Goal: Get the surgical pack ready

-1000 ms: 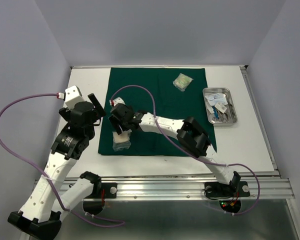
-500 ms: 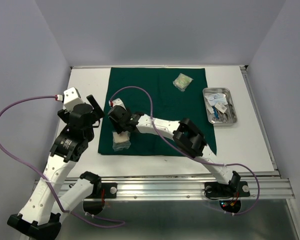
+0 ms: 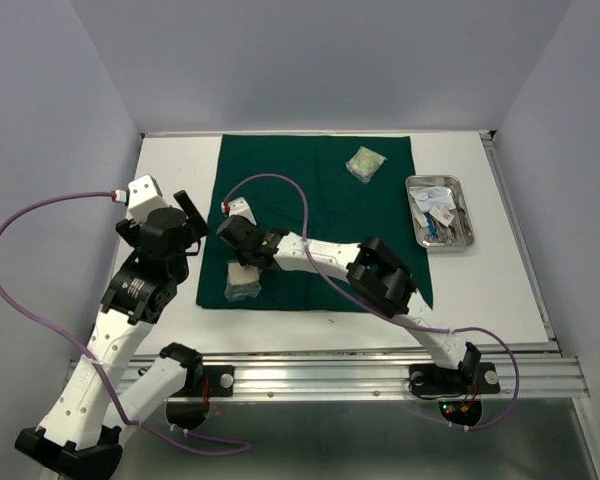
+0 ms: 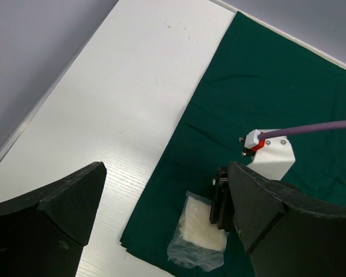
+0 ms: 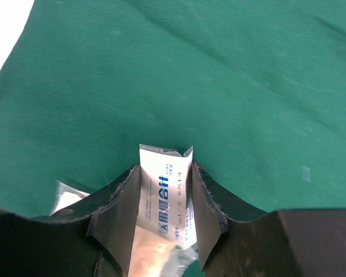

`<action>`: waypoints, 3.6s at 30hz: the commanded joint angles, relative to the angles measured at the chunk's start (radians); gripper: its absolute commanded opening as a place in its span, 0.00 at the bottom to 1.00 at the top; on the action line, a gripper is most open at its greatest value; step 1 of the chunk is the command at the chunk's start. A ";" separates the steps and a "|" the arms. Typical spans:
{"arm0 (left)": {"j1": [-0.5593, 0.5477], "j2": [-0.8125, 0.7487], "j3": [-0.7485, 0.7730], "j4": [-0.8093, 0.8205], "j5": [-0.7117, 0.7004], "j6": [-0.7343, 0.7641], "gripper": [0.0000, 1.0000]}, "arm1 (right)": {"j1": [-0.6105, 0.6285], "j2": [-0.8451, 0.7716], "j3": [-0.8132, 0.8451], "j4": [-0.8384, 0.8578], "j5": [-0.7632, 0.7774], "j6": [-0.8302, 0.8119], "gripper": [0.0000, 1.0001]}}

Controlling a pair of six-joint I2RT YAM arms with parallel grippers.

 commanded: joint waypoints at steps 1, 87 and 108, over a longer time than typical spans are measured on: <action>0.007 -0.012 -0.016 0.022 -0.027 0.005 0.99 | -0.003 -0.101 -0.049 0.039 0.150 -0.021 0.44; 0.013 0.071 -0.016 0.038 0.028 0.016 0.99 | -0.772 -0.142 -0.042 0.130 -0.169 -0.040 0.88; 0.016 0.079 -0.045 0.067 0.032 0.027 0.99 | -0.772 -0.010 0.158 0.071 -0.108 0.019 0.47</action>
